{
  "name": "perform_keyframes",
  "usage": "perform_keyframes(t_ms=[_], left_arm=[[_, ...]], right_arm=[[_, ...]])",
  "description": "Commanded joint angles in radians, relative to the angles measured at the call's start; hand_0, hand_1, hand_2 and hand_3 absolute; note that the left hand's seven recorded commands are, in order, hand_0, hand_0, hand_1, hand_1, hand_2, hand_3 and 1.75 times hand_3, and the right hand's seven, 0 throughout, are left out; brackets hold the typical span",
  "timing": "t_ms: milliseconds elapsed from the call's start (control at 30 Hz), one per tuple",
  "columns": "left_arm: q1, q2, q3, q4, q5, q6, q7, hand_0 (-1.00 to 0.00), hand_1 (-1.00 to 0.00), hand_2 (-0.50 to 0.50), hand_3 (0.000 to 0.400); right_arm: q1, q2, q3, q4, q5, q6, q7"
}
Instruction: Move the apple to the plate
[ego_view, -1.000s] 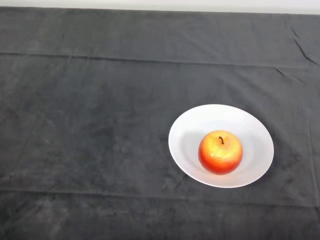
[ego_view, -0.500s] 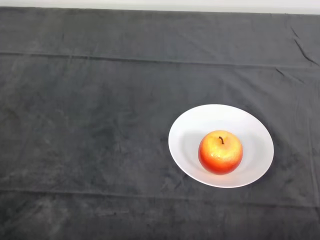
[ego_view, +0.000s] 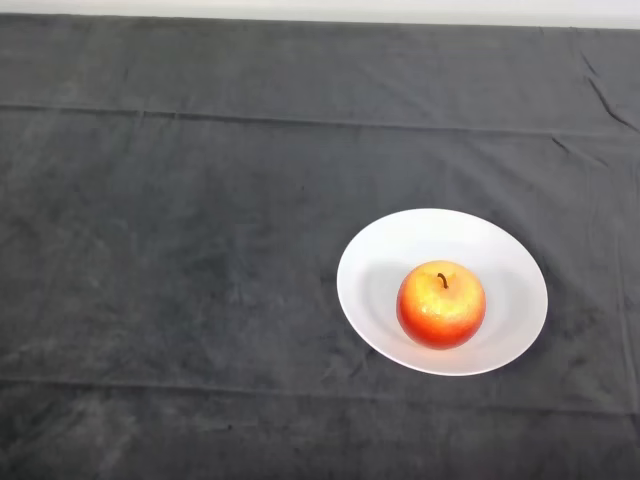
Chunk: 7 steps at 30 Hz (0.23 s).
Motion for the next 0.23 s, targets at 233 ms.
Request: perform_keyframes(t_ms=[233], left_arm=[[-0.039, -0.006, 0.049, -0.012, 0.017, 0.016, -0.006, 0.00, 0.00, 0.00, 0.000]], right_arm=[[0.010, -0.026, -0.0055, -0.008, 0.0103, -0.005, 0.0070]])
